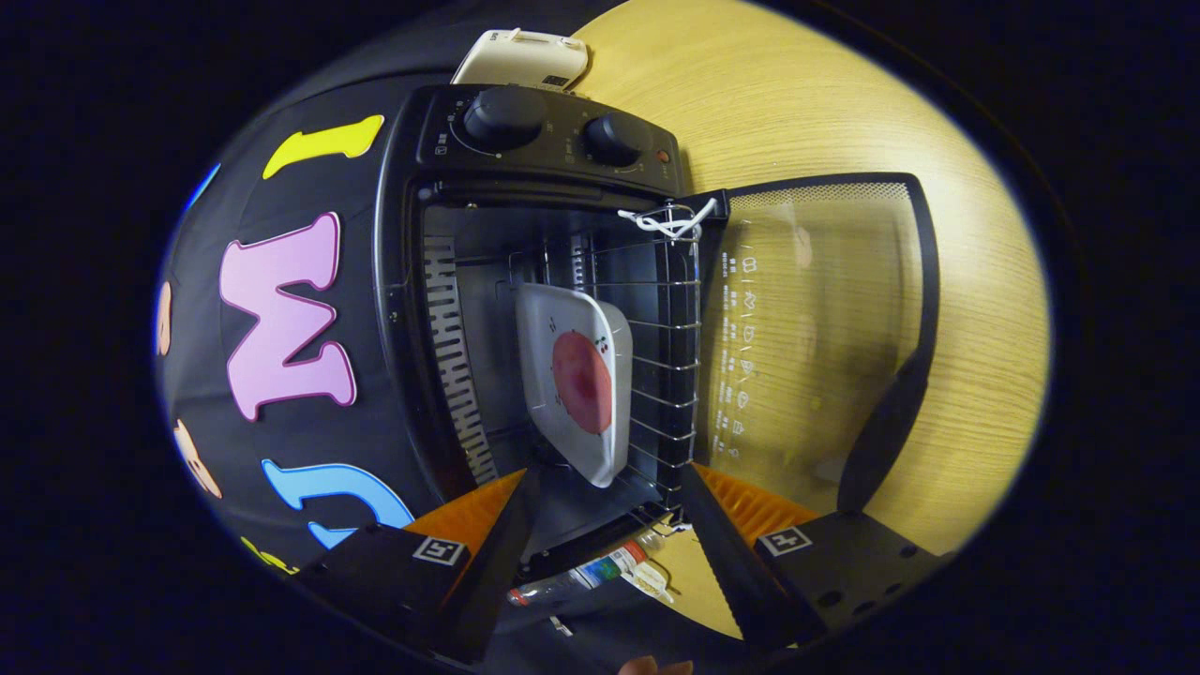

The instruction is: Open the toaster oven, put the food inside, and close the toaster oven door.

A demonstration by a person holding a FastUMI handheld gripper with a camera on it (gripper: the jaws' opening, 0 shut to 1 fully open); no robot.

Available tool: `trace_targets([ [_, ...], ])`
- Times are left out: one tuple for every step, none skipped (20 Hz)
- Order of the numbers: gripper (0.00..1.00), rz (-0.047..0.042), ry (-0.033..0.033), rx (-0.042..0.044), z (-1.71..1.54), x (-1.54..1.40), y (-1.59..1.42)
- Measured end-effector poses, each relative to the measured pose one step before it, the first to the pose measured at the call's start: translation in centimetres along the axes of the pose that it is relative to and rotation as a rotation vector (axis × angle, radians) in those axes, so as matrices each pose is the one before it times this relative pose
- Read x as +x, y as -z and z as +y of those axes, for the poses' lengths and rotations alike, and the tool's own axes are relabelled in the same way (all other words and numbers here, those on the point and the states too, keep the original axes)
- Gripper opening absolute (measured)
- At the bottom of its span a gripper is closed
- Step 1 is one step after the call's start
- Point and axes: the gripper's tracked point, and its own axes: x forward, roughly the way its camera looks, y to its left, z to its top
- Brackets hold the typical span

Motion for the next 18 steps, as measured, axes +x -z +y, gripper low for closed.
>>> trace_targets([
  [0.97,0.01252,0.00382,-0.01264,-0.074,-0.72,0.205],
  [0.98,0.01585,-0.00116,-0.02242,0.014,-0.806,0.39],
  [0.99,0.02184,-0.00712,-0.02732,0.154,-0.639,0.556],
  [0.98,0.02833,-0.00674,-0.03645,0.231,-0.877,0.715],
  [0.98,0.0297,-0.00188,-0.04958,0.037,-0.816,0.687],
  [0.98,0.03053,-0.00783,-0.05828,0.037,-1.024,0.853],
  [0.99,0.0242,-0.01284,-0.05318,0.165,-1.02,0.758],
  [0.99,0.04155,-0.02006,-0.05728,0.474,-1.017,1.195],
  [0.98,0.03423,-0.00697,-0.08241,-0.038,-0.915,1.08],
  [0.98,0.01817,0.00772,-0.10769,-0.633,-0.562,0.733],
  [0.98,0.02559,0.02446,-0.11204,-0.879,-0.473,0.977],
  [0.98,0.02553,0.02957,-0.09519,-0.693,-0.825,1.234],
  [0.99,0.02341,0.04035,-0.09154,-1.017,-0.3,1.109],
  [0.98,0.01311,0.05196,-0.10245,-1.401,-0.229,0.912],
  [0.98,0.00547,0.06634,-0.11512,-1.763,0.132,0.71],
  [0.99,0.00843,0.06787,-0.11522,-1.604,0.001,0.918],
  [0.99,0.01281,0.05543,-0.09664,-1.324,0.278,0.98],
  [0.99,0.01993,0.05198,-0.07512,-1.103,0.589,1.132],
])
